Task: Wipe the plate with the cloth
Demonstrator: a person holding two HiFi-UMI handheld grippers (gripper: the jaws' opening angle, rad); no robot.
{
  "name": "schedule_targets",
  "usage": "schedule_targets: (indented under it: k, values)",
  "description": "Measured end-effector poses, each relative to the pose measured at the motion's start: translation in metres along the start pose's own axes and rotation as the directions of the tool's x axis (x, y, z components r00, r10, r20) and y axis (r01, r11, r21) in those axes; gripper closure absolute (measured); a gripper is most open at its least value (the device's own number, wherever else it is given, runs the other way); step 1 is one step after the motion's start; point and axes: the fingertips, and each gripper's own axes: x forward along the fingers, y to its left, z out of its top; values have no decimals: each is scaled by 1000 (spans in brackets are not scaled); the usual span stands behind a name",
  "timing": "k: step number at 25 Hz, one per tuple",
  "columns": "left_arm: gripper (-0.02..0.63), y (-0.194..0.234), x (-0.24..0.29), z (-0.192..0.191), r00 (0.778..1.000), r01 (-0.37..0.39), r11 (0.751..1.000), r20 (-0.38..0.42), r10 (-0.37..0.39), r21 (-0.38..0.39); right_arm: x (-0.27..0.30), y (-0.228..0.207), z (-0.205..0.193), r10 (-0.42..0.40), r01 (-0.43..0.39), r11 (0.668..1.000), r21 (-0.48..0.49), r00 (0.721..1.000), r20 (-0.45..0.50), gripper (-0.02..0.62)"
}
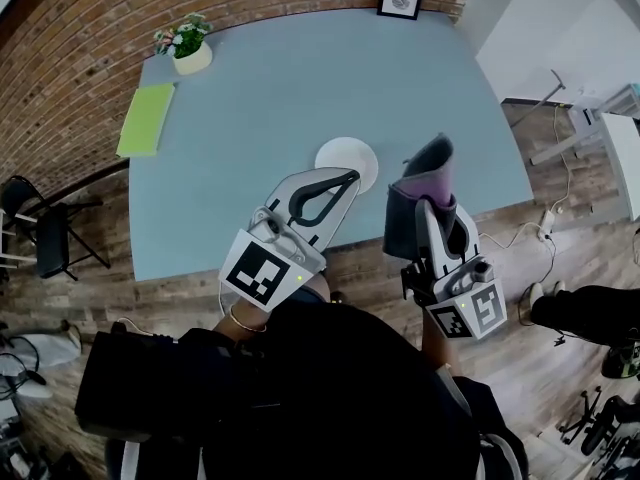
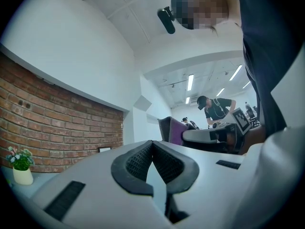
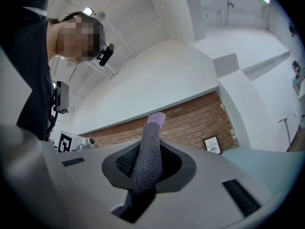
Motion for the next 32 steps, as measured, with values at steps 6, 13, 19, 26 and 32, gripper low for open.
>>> schedule_targets:
  k: [6,13,19,26,32]
  values:
    - [611,23,14,-1,1000,6,1000,5,-6,-9,21,-12,-7,-2,1,1000,-15,1000,-29,554]
    - [611,43,23,-9,1000,1,1000,-7,-1,-20,36,-26,-13,-15,14,1000,-16,999,-50,554]
    - [611,57,25,-10,1000,-18,1000,-5,17,-4,48,-30,-18,-5,4,1000,-15,999,-54,554]
    - [611,69,28,-12,1000,-21,1000,4,21,-11,60,-32,-21,2,-4,1000,-29,998,-63,554]
    - [611,86,31,-13,1000,-29,999,5,29,-18,77,-37,-23,8,-11,999,-33,997,-74,554]
